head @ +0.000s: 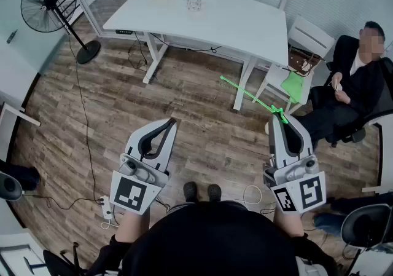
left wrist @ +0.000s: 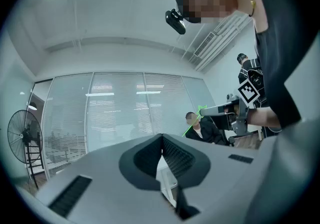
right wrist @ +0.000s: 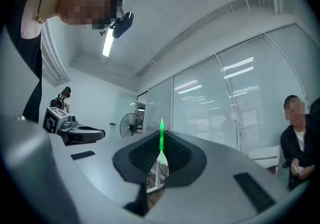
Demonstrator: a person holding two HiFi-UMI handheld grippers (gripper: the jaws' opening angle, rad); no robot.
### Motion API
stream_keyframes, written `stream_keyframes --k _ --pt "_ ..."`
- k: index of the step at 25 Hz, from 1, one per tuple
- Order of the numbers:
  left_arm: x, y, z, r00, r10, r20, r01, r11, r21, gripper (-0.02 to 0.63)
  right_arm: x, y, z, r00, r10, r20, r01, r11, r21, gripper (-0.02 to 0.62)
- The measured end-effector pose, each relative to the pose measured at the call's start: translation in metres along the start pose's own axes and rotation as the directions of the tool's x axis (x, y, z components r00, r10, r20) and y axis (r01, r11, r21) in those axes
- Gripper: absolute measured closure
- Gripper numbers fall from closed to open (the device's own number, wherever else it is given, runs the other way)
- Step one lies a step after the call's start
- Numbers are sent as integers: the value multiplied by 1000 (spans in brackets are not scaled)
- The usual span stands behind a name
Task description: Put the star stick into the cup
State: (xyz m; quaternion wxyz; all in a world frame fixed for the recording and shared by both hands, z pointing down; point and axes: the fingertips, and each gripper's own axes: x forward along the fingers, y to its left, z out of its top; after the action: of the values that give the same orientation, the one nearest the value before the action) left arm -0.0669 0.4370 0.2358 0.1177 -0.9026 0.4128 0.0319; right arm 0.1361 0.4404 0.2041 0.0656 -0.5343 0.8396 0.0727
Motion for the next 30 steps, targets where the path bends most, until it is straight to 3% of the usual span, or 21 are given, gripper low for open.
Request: stream_keyframes --k 21,30 --pt "-5 34 -8 1000 -22 -1 22 1000 -13 592 11 17 -14 998 -41 -49 40 999 -15 575" --pt "-7 42 -16 994 -108 12 109 993 -39 592 10 30 -16 992 -115 -52 114 993 -14 573"
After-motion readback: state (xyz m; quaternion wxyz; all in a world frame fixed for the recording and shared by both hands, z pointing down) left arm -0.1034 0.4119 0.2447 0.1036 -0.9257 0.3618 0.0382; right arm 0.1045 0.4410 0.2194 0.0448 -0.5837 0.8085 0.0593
